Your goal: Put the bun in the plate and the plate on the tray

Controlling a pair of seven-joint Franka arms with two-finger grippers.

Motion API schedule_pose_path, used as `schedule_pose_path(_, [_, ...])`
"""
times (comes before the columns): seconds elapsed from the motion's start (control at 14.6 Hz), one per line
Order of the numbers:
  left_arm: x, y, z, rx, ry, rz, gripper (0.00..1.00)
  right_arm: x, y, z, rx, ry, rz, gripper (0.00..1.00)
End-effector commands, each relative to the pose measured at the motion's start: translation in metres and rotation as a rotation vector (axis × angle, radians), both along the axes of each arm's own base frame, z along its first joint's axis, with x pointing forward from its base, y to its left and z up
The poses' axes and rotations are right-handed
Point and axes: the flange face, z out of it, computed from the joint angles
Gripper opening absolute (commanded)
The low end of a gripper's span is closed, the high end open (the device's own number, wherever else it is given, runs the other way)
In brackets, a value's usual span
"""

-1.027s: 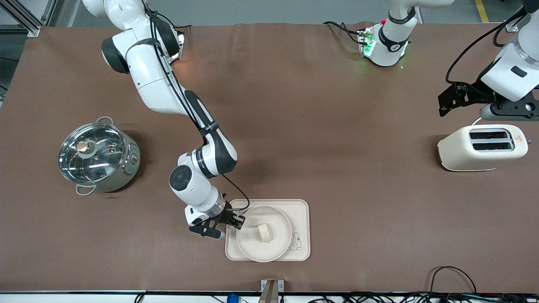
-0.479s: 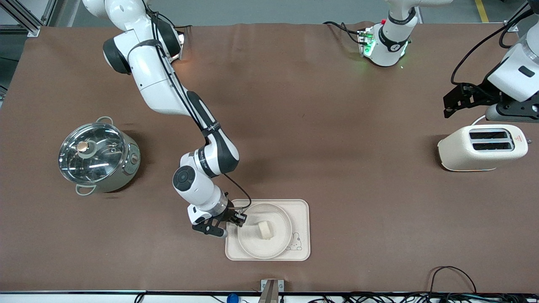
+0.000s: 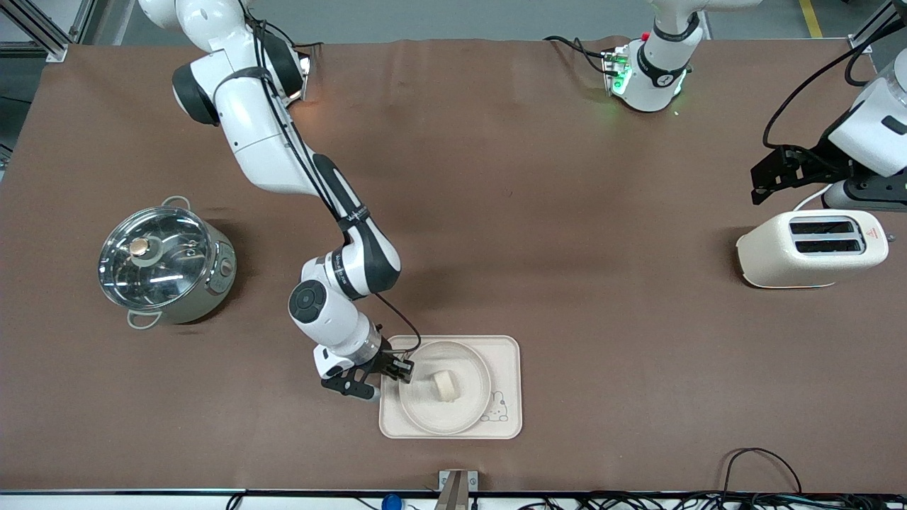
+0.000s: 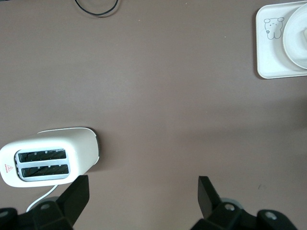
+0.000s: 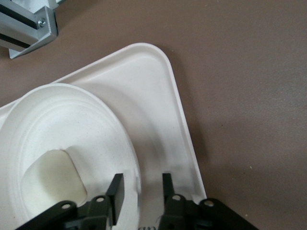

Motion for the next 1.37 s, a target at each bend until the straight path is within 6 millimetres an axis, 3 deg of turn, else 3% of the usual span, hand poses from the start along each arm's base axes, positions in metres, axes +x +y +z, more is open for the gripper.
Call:
schedule_pose_path(0.0, [0.005,-0.001,0.009,-0.005,-0.020,-0.010,1.00,-0.005,-0.006,0.033,0.009,0.014,-0.019,1.00])
schedule_pose_path(0.27, [0.003,0.012,0.012,-0.052,-0.016,0.011,1.00,-0.023,-0.026,0.098,0.004,0.018,-0.027,1.00])
schedule_pose_path(0.48, [0.005,0.014,0.012,-0.066,-0.034,0.035,1.00,-0.035,-0.077,0.145,-0.054,0.116,-0.051,1.00])
schedule_pose_path(0.82, [0.007,0.025,0.010,-0.064,-0.033,0.034,1.00,-0.060,-0.165,0.282,-0.083,0.252,-0.086,1.00])
schedule_pose_path(1.03, [0.009,0.026,0.007,-0.061,-0.029,0.032,1.00,-0.092,-0.215,0.354,-0.212,0.270,-0.090,1.00])
schedule_pose_path(1.3, [0.009,0.025,0.008,-0.067,-0.030,0.031,1.00,-0.126,-0.258,0.408,-0.344,0.270,-0.097,1.00])
